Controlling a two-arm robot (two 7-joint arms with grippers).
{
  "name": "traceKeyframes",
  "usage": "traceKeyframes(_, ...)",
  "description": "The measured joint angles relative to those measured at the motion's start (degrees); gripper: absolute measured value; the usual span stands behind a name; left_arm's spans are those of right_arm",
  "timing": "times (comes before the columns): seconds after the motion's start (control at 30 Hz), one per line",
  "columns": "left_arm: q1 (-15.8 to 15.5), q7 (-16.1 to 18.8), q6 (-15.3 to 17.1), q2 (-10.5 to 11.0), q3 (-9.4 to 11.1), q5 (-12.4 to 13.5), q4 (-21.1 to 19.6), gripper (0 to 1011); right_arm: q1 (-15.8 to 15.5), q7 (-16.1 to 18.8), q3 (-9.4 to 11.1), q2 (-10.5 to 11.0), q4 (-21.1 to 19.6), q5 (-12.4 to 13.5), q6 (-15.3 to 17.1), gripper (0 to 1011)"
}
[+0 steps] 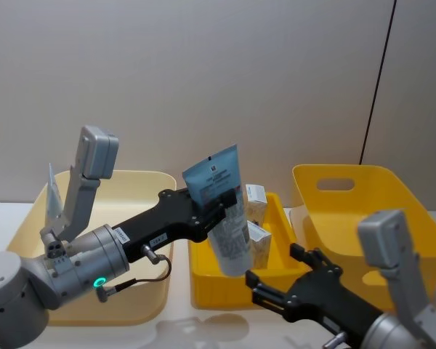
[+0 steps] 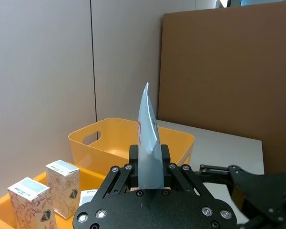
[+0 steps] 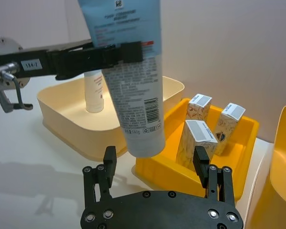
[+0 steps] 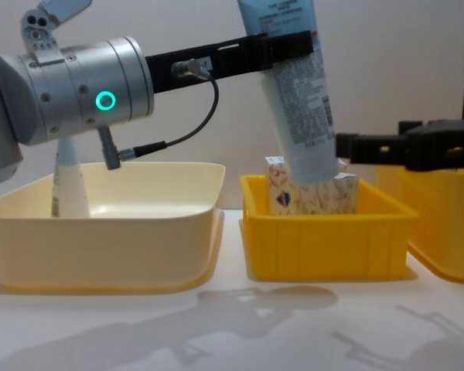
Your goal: Bimanual collaborative sorting of washing and personal care products
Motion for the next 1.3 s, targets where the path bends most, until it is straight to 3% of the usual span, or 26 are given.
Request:
traceKeyframes(0.23,0.0,0.0,0.0,0.0,0.0,0.0,0.0,239,2.2,-1.4,-3.3,-0.7,1.6,-4.2,-0.5,1001)
traceKeyframes(0.57,0.0,0.0,0.0,0.0,0.0,0.0,0.0,240,5.7,-3.8,-7.3,-3.6,5.6,-9.7,-3.0,1001)
traceKeyframes(1.13,0.0,0.0,0.0,0.0,0.0,0.0,0.0,240,9.3,-8.2,-10.0,-8.9,11.5,-15.1,-5.2,998)
traceKeyframes(1.3,0.0,0.0,0.0,0.0,0.0,0.0,0.0,239,9.8,-8.9,-10.3,-9.7,12.4,-15.9,-5.5,896)
